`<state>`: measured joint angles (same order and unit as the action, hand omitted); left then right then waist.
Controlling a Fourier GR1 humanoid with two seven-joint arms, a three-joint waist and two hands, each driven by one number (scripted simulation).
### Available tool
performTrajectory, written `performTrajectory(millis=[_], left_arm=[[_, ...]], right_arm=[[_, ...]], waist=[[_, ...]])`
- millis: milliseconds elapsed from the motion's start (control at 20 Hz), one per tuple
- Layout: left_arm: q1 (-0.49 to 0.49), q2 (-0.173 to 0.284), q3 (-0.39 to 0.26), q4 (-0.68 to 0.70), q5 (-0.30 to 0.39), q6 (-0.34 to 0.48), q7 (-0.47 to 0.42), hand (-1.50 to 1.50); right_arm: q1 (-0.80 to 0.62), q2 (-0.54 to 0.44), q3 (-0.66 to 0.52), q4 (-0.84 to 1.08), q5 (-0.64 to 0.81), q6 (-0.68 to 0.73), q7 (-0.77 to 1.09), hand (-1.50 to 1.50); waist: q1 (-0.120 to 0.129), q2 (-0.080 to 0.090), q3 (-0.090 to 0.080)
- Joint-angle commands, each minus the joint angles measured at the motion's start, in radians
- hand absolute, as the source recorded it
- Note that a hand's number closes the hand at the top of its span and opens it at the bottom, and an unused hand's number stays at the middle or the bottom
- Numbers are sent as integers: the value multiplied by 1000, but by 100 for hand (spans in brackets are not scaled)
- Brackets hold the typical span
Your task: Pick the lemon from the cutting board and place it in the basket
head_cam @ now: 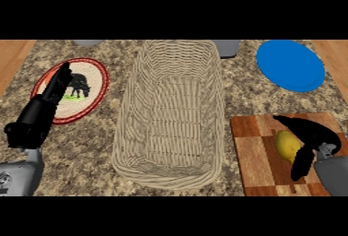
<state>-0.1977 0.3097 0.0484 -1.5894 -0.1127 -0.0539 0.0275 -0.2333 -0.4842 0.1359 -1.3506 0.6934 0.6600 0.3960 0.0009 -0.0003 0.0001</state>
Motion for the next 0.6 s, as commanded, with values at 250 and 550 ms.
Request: performTrajectory(millis=[250, 550], left_arm=[[22, -23, 28, -67, -6, -36, 29, 0], [-12, -21, 73, 44, -12, -62, -43, 0]], right_arm=[[-28, -22, -50, 178, 86, -36, -155, -150], [-43, 43, -54, 212, 123, -71, -189, 150]], waist=[[4, 0, 0], [2, 1, 0]])
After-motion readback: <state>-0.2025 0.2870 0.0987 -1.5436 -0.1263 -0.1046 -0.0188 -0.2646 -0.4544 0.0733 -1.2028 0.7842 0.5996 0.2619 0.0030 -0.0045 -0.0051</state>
